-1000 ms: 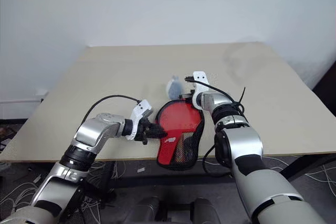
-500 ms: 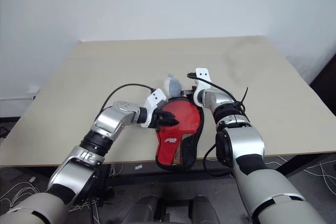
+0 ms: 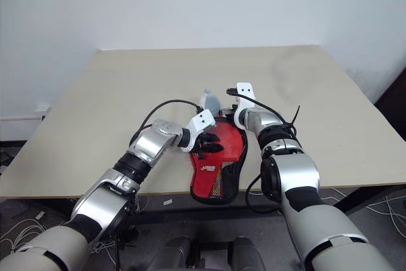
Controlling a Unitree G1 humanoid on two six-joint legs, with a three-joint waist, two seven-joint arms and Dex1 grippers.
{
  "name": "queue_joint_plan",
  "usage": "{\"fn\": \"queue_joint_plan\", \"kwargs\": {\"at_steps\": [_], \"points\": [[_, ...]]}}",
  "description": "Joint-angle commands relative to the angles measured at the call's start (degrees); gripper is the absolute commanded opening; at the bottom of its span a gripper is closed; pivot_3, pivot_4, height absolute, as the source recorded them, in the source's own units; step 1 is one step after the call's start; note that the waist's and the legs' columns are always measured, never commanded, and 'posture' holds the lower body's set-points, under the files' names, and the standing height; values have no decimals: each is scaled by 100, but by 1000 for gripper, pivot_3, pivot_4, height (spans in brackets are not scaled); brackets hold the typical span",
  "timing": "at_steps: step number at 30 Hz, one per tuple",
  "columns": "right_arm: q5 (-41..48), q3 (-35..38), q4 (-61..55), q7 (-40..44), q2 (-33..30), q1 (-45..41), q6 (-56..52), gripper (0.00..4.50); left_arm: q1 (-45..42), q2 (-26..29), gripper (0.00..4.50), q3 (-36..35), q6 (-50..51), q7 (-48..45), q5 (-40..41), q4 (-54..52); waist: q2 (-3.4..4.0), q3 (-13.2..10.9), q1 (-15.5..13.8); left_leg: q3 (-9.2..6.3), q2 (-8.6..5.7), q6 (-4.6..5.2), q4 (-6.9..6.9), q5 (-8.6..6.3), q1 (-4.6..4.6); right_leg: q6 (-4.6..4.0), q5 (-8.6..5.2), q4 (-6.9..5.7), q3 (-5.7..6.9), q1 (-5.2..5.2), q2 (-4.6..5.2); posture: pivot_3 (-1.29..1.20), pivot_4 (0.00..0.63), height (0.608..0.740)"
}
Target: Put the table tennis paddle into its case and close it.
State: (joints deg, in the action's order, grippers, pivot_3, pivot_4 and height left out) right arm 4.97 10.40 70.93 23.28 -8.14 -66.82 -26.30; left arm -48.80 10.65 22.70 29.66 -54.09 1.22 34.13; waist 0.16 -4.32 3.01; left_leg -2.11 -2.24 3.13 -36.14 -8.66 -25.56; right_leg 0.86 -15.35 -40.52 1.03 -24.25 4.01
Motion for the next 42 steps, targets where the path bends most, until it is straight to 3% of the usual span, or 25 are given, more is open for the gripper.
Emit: {"fn": "queue_joint_plan", "kwargs": {"at_steps": [1, 11, 26, 31, 42], "points": [[173, 138, -277, -109, -94, -303, 54, 27, 43, -105, 1764, 55, 448, -143, -30, 363, 0, 0, 0, 0, 0, 1, -1, 1, 0, 1, 1, 0, 0, 1, 0, 0, 0, 688], [262, 374, -37, -904, -371, -156, -109, 27, 223, -188, 1764, 146, 787, -123, -199, 287, -2, 4, -37, -8, -14, 0, -3, 0, 1, 6, 4, 1, 4, 9, 12, 0, 0, 688], [318, 209, -437, -536, -923, 130, -973, 27, 235, -240, 1764, 68, 974, -59, -176, 229, 5, 10, -36, -40, -44, 10, -11, 6, 6, 17, 9, 17, 93, 55, 92, 0, 0, 688], [310, 67, -878, -179, -1124, 366, -1276, 27, 163, -274, 1764, -15, 912, -2, -168, 334, 19, 18, -39, -113, -63, 10, -3, 6, 6, 39, 29, 78, 139, 83, 92, 0, 0, 688], [413, -146, -2608, 299, -1667, 1271, -2450, 27, 228, -298, 1764, 9, 883, 6, -194, 277, 23, 21, -138, -168, -128, 15, 5, 9, 0, 52, 28, 83, 141, 90, 121, 0, 0, 688]]}}
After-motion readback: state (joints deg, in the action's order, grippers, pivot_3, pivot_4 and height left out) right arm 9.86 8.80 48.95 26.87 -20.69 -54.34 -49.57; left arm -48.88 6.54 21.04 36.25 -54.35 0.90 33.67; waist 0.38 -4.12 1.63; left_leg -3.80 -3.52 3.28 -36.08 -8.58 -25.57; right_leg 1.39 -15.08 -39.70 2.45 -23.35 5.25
